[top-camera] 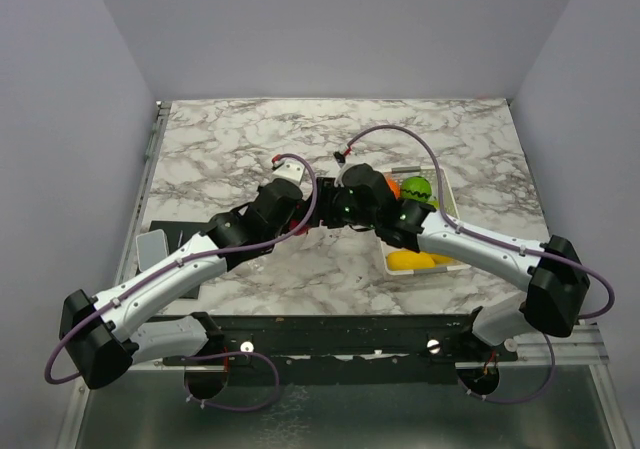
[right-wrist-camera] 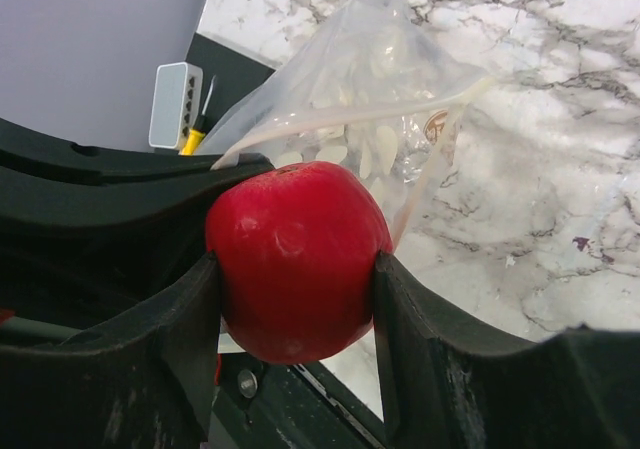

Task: Place the food in the zip-top bag and seal the zipper
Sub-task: Place the fake fruit in the zipper food storage bag.

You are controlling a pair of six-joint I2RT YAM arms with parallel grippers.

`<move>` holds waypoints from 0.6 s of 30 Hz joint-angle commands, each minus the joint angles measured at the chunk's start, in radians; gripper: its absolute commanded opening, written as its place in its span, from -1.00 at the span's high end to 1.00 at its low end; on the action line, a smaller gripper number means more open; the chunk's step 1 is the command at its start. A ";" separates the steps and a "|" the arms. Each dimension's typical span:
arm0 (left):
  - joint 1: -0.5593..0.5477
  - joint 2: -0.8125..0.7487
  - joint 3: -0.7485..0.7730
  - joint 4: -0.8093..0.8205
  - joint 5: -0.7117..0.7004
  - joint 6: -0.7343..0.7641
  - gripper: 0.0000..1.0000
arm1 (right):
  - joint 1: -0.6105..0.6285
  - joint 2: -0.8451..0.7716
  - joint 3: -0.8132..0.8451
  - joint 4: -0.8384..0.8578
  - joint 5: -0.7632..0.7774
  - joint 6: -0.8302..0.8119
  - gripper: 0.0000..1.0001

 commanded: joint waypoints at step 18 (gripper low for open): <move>0.008 0.028 0.171 -0.006 0.218 -0.080 1.00 | 0.030 -0.018 -0.050 0.033 0.171 0.056 -0.03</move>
